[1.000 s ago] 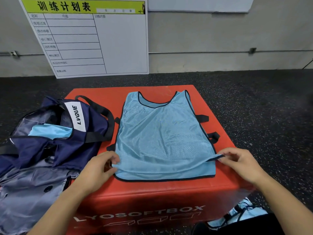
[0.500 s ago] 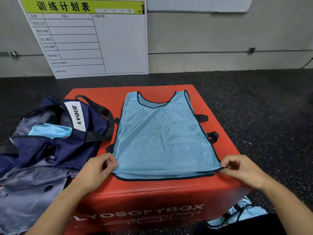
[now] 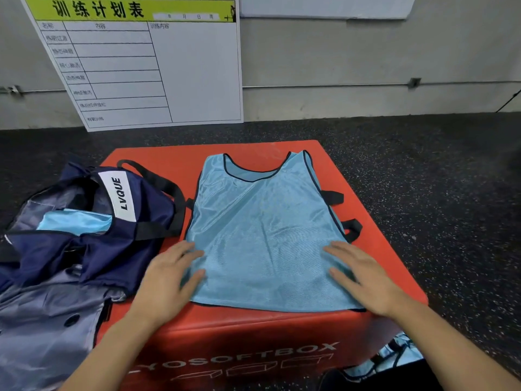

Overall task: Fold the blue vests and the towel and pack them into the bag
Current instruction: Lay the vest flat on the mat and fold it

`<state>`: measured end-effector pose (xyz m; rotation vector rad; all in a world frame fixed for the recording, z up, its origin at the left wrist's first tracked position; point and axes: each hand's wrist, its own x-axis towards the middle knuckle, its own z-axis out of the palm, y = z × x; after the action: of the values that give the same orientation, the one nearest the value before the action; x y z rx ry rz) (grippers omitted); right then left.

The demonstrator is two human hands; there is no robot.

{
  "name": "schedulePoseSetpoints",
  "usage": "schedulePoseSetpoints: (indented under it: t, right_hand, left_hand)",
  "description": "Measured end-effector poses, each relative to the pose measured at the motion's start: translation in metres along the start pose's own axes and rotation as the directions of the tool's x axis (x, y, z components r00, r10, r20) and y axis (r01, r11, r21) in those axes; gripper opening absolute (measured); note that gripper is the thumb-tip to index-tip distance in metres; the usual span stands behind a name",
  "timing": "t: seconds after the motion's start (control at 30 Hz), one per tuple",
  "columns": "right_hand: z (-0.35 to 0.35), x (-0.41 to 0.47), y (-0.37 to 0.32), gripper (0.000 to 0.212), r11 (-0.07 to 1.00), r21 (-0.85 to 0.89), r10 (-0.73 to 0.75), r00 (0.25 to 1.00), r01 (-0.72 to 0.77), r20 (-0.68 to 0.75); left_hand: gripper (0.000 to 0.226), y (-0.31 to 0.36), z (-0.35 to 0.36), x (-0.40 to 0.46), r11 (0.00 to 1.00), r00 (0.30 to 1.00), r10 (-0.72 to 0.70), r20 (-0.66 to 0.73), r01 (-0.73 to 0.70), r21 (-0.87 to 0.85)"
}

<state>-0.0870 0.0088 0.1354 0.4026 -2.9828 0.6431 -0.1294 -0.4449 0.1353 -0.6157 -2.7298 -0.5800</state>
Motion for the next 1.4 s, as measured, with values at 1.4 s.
schedulePoseSetpoints:
  t: [1.4]
  right_hand:
    - [0.085, 0.101, -0.114, 0.076, 0.985, -0.142, 0.109, 0.992, -0.1, 0.062]
  left_hand:
    - [0.062, 0.074, 0.083, 0.046, 0.986, 0.981, -0.019, 0.193, -0.013, 0.167]
